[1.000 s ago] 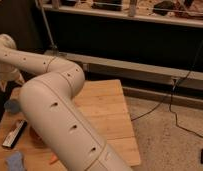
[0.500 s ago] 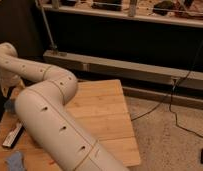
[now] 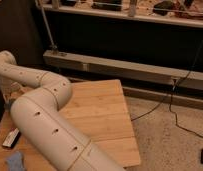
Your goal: Pick up the ceramic cup
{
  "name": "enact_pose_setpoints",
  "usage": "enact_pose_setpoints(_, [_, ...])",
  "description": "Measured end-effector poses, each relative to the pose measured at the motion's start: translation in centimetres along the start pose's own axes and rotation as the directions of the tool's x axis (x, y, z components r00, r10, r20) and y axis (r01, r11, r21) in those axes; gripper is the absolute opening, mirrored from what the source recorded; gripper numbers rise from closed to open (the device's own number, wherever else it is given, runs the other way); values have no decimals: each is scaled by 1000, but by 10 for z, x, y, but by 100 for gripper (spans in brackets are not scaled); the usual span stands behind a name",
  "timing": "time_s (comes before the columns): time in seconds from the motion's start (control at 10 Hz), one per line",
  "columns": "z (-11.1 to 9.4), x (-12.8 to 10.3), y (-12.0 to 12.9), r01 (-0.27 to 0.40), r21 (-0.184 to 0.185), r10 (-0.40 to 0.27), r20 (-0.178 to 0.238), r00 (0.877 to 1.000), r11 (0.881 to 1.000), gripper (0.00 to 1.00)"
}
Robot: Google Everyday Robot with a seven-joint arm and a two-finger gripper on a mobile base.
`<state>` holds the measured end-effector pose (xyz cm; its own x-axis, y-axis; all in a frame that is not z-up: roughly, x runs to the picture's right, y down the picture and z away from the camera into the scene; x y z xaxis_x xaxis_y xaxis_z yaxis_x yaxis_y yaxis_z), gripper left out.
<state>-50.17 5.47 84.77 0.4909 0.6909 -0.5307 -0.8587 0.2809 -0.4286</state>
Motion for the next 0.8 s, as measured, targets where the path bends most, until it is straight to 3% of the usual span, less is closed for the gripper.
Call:
enact_pose_setpoints(0.3, [19,2,1,13,37,-12,-21,1000,999,65])
enact_pose_setpoints(0.8, [31,-3,-1,0,58,1,-22,1000,998,65])
